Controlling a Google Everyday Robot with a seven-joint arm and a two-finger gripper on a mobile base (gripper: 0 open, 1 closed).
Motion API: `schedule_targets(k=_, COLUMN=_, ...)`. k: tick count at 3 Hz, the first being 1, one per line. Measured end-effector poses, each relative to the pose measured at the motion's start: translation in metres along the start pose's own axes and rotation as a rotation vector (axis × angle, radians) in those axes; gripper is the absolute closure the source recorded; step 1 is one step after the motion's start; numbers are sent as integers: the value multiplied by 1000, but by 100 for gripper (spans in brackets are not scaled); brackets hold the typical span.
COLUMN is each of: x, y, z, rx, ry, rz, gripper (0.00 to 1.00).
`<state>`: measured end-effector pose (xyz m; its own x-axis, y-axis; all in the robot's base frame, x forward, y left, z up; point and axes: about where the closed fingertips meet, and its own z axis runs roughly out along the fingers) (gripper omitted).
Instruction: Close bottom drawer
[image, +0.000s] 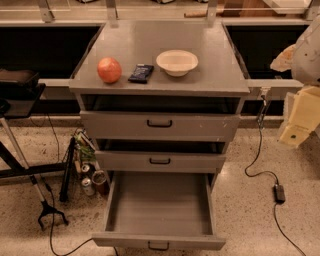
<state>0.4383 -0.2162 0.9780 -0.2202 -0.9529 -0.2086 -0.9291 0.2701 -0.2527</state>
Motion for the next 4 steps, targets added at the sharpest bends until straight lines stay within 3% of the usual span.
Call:
schedule_targets(k=2, x=-7, y=9, z=8, rx=4, ry=-24, rz=-27, gripper=0)
schedule_targets(k=3, x=-17, y=33, z=43, rx=-27, ry=-83, rz=-110, gripper=0)
schedule_targets(k=4, x=-16, y=56, z=114, rx=-94, ry=-110, rz=-170, gripper=0)
